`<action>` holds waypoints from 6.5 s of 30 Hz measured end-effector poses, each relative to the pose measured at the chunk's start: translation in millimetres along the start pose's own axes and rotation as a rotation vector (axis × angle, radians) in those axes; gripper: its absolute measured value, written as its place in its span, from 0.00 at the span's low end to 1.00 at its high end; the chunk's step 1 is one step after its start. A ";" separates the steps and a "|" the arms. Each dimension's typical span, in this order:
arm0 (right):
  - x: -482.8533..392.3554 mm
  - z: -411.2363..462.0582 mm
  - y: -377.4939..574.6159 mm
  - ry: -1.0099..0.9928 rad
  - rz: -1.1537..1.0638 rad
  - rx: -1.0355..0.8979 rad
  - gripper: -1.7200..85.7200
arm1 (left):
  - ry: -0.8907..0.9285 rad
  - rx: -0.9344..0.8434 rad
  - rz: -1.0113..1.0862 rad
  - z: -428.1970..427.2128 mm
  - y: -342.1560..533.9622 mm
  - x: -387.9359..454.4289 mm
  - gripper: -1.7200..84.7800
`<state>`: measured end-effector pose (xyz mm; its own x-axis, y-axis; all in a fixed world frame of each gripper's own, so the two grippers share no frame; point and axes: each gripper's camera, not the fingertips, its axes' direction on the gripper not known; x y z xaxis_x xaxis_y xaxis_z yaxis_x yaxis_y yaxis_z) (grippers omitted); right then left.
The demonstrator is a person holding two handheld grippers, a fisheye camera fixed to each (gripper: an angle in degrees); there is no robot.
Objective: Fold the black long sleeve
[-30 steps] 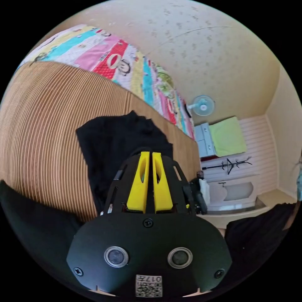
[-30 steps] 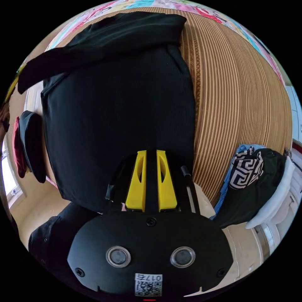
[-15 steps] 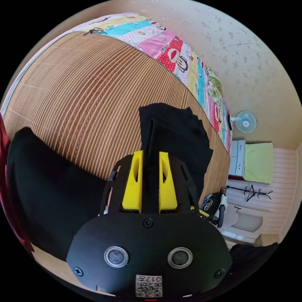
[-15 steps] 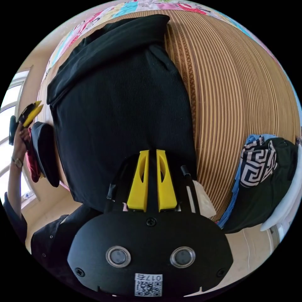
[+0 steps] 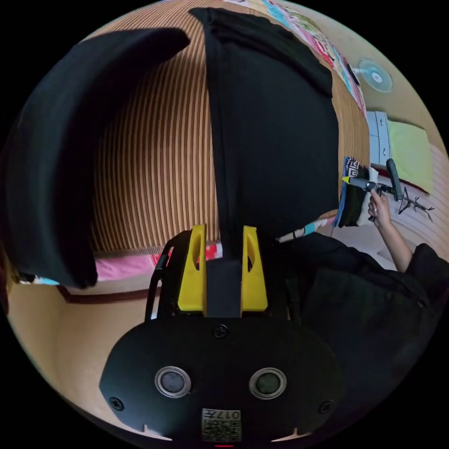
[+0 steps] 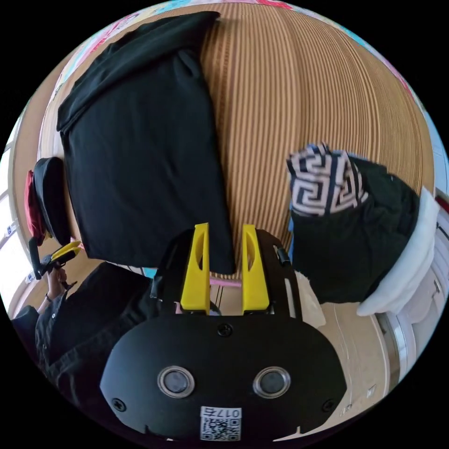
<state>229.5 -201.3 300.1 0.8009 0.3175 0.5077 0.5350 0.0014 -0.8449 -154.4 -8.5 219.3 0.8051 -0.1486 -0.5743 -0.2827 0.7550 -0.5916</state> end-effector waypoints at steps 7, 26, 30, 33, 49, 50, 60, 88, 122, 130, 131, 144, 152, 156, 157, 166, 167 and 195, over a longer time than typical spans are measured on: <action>84.4 16.0 46.7 -0.264 0.110 -0.038 0.17 | 0.027 -0.075 -0.011 8.2 -11.0 -24.2 0.15; 170.2 34.2 82.2 -0.648 0.086 -0.092 0.07 | 0.222 -0.219 -0.039 -7.3 -35.1 -81.6 0.08; 192.3 9.8 101.2 -0.788 0.038 -0.051 0.05 | 0.407 -0.214 0.139 -45.2 -23.9 -83.7 0.06; 213.6 -15.7 136.8 -0.877 -0.010 -0.013 0.05 | 0.521 -0.191 0.191 -87.4 -4.3 -90.1 0.06; 235.2 -11.1 169.2 -1.615 0.245 0.420 0.04 | 1.042 0.399 -0.039 -135.6 3.7 -145.6 0.06; 228.7 -21.1 135.9 -1.598 0.233 0.433 0.04 | 1.028 0.420 -0.037 -139.1 -6.9 -144.2 0.06; 181.4 -59.4 -83.1 -1.434 0.288 0.421 0.04 | 0.731 0.534 -0.142 -161.5 -186.2 -136.4 0.06; -346.9 -51.3 -145.9 -0.440 -0.440 -0.111 0.27 | 0.778 0.375 -0.277 51.4 -69.4 -153.8 0.17; 111.0 -48.8 -96.2 -0.640 -0.176 0.216 0.13 | 0.523 0.385 0.210 21.1 -133.0 39.0 0.16; 179.9 -42.6 -102.6 -0.773 -0.136 0.281 0.29 | 0.568 0.297 0.103 51.8 -216.6 28.0 0.27; 183.0 -33.1 -112.2 -0.808 -0.145 0.239 0.30 | 0.585 0.284 0.102 55.0 -223.7 27.7 0.28; 203.9 -25.3 -124.5 -0.821 -0.193 0.215 0.29 | 0.507 0.154 0.132 74.9 -276.4 78.4 0.25; 225.3 -10.8 -128.7 -0.903 -0.176 0.215 0.28 | 0.477 0.000 0.164 82.7 -280.1 92.0 0.16; 200.4 17.6 -141.9 -0.963 -0.301 0.014 0.26 | 0.366 0.053 0.223 50.5 -256.4 70.6 0.16; 190.9 25.1 -141.5 -0.884 -0.318 -0.011 0.26 | 0.358 0.082 0.235 41.1 -248.0 61.5 0.17; 149.5 93.5 -164.6 -1.125 -0.307 0.001 0.23 | 0.506 0.093 0.229 61.6 -235.5 42.7 0.21; 137.5 96.7 -165.1 -1.078 -0.290 0.004 0.22 | 0.499 0.096 0.212 63.5 -235.1 44.7 0.21; -552.7 69.9 -80.6 -1.211 -0.536 -0.044 0.17 | -0.122 0.559 -0.034 -355.4 77.9 -143.3 0.19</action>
<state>-275.0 -310.6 75.8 -0.2437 0.9271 0.2847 0.7344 0.3681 -0.5702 -477.2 -155.4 54.5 0.8728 -0.1285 -0.4709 0.0361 0.9791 -0.2003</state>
